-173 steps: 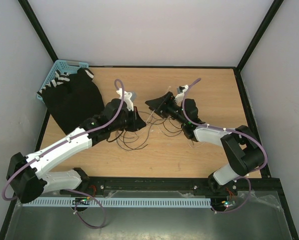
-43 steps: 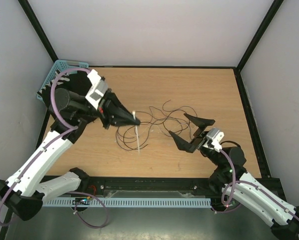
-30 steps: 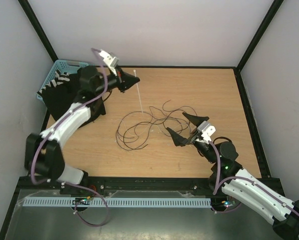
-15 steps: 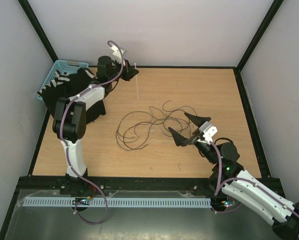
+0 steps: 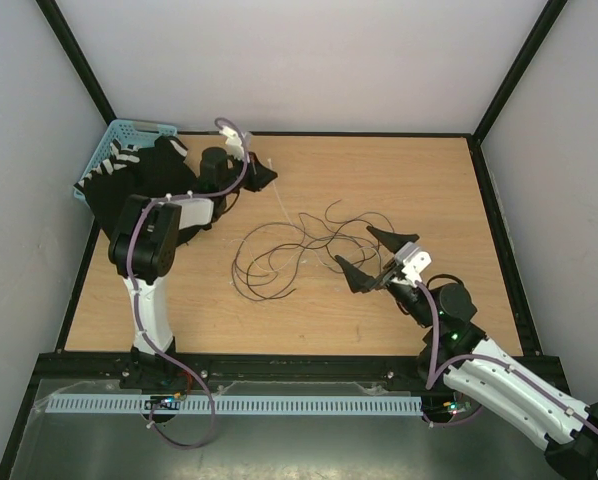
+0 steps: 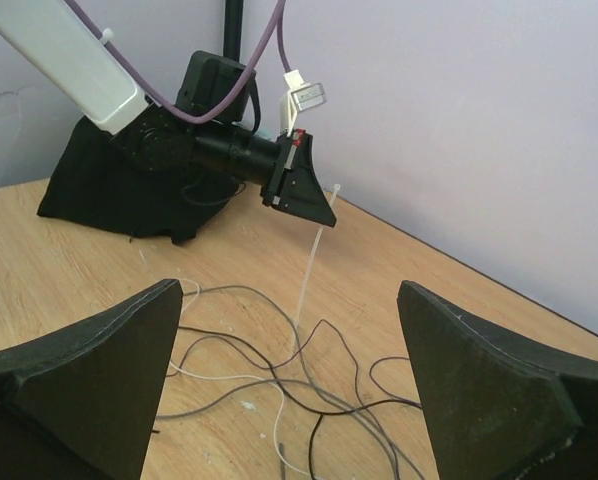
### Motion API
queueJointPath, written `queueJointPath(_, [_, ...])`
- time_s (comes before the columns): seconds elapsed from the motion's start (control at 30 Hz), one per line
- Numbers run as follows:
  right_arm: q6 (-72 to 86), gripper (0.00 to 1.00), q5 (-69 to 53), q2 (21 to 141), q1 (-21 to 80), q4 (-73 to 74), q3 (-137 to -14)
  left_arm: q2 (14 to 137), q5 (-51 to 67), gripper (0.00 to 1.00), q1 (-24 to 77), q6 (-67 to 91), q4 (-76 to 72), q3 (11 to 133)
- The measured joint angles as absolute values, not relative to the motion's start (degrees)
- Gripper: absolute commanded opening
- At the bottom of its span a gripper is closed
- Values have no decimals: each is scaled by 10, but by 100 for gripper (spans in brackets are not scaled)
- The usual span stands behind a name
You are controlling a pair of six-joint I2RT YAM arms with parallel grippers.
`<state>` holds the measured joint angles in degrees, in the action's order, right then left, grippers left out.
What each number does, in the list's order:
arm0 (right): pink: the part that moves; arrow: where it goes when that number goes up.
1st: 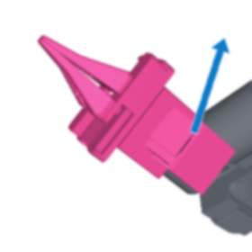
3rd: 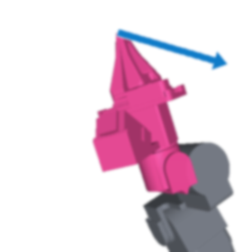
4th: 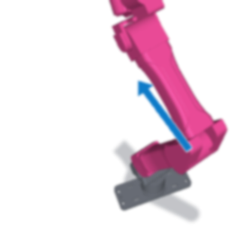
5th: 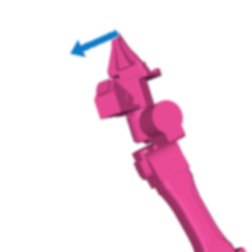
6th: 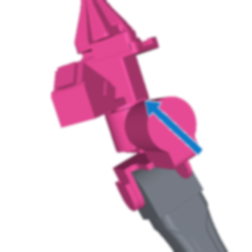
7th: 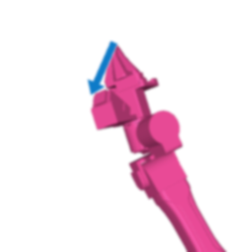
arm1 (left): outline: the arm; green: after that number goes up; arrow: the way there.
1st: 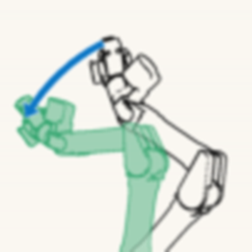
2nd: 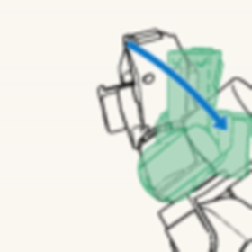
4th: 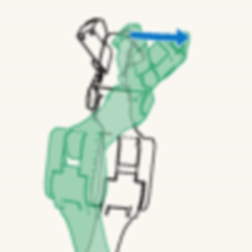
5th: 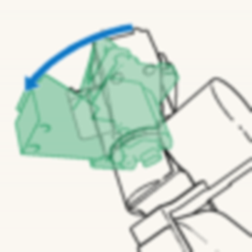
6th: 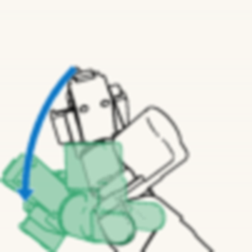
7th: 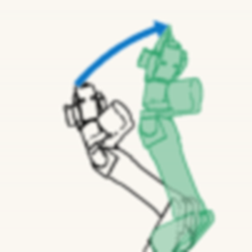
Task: Zip-tie the wires
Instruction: Tie the cable at the center of the board.
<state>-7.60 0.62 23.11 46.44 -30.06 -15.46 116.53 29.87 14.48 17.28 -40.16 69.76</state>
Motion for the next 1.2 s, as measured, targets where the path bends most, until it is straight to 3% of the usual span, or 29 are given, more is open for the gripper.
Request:
queueJointPath(0.3, [-77,99,-11,312,464,-257,-188,1164,289,0,173,201,-477,620])
queueJointPath(1.03, [-60,100,-34,362,464,-253,-189,1121,320,0,232,186,-498,519])
queueJointPath(1.2, [-54,92,-41,366,464,-252,-186,1103,331,0,243,191,-503,507])
